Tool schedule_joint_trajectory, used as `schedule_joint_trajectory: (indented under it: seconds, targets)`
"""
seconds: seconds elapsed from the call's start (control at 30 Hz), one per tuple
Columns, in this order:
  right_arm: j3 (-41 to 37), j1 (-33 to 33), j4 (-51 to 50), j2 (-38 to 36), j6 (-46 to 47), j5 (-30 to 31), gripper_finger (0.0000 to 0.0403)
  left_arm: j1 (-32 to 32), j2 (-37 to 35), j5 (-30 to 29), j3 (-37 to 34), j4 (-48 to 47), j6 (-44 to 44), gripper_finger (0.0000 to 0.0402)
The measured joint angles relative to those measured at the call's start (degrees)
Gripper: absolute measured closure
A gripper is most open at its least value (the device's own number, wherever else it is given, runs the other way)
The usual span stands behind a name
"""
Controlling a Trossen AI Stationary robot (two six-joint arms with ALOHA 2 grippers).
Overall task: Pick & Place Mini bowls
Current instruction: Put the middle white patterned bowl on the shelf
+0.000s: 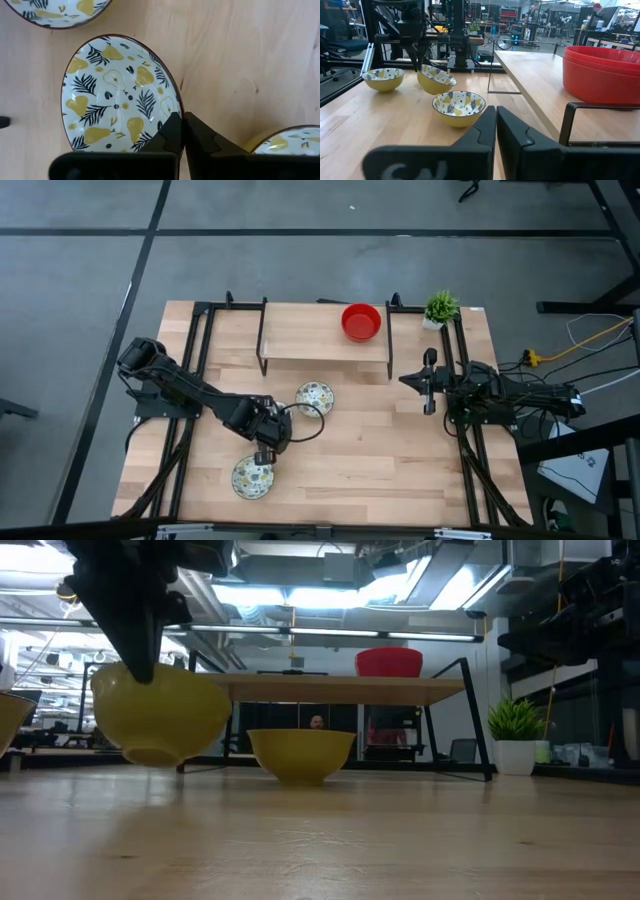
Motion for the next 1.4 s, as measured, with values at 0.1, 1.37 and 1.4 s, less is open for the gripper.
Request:
schedule_joint_trajectory:
  seconds: [0.1,1.37,1.4]
  targets:
    - [0.01,0.0,0.02,0.0,0.0,0.0,0.0386,-0.13,0.0,-0.05,0.04,0.09,0.11,0.0399]
    - [0.0,0.0,0.02,0.0,0.0,0.0,0.0386,4.49,-0.09,-8.38,19.78,-7.38,21.88,0.0399]
    - [-0.01,0.0,0.0,0.0,0.0,0.0,0.0386,4.77,-0.09,-8.79,20.15,-7.77,22.45,0.0399]
